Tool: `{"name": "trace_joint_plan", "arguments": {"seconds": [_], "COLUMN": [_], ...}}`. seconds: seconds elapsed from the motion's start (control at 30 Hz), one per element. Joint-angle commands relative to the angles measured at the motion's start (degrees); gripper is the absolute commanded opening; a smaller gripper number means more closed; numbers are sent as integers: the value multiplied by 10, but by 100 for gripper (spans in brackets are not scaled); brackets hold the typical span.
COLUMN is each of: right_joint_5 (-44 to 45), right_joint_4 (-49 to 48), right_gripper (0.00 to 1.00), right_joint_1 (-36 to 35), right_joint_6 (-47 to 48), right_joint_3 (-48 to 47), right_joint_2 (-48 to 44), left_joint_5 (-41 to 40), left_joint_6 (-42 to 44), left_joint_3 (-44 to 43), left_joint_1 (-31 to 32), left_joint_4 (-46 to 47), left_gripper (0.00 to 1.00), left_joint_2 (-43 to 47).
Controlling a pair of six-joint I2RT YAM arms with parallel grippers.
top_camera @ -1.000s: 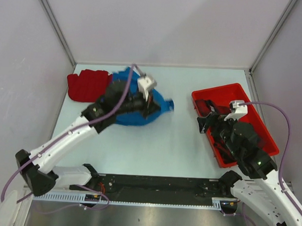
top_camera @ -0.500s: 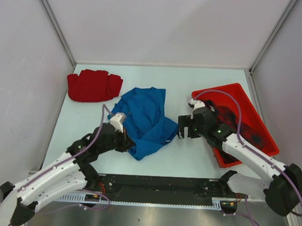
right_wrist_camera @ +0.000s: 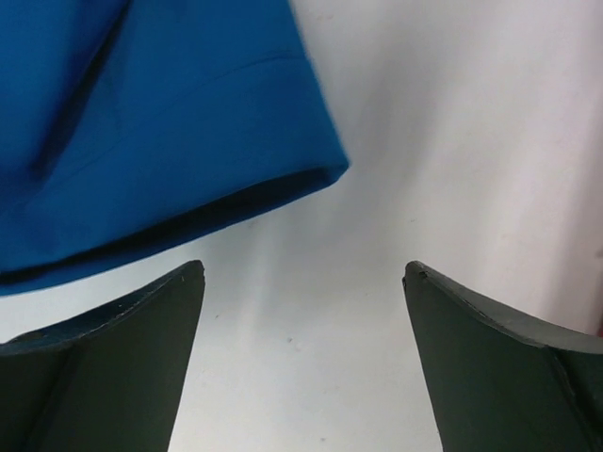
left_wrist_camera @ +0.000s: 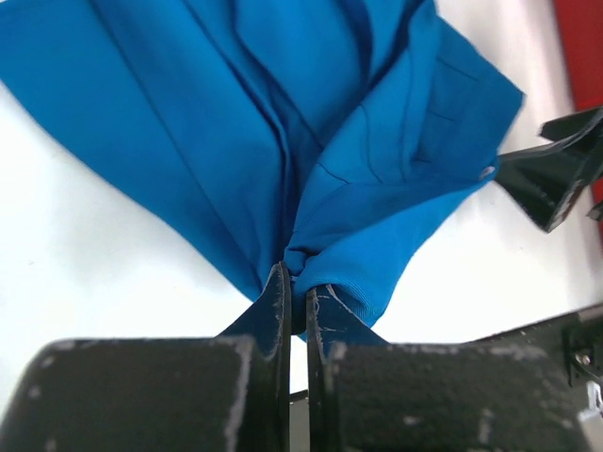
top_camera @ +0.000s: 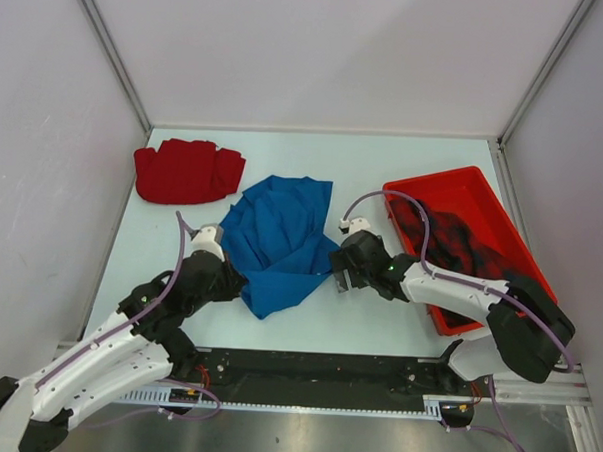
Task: Fold and stack the skirts
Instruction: Flatten out the skirt at the center of the board.
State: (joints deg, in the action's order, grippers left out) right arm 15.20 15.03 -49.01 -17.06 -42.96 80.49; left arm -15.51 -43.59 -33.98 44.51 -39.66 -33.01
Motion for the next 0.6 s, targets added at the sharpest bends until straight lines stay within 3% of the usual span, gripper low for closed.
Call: {"name": "trace_joint_plan", "arguments": {"seconds": [0.0,0.43,0.57], "right_joint_5": [69,33,-3], "right_joint_4": [-69,-88,-112], "right_gripper": [89,89,88], "right_joint_1": [4,15,26], "right_joint_6": [-26,-17,-26], "right_joint_3": [2,39,46], "right_joint_2": [13,-80,-64], "left_joint_5": [-56,-115,-116], "left_joint_6": [-27,-33,-27], "left_joint_3": [-35,-67,-64], "left_joint_1": [1,1,1], "left_joint_4": [-35,-46,-36], "left_gripper": [0,0,0], "left_joint_2": [4,1,7]}}
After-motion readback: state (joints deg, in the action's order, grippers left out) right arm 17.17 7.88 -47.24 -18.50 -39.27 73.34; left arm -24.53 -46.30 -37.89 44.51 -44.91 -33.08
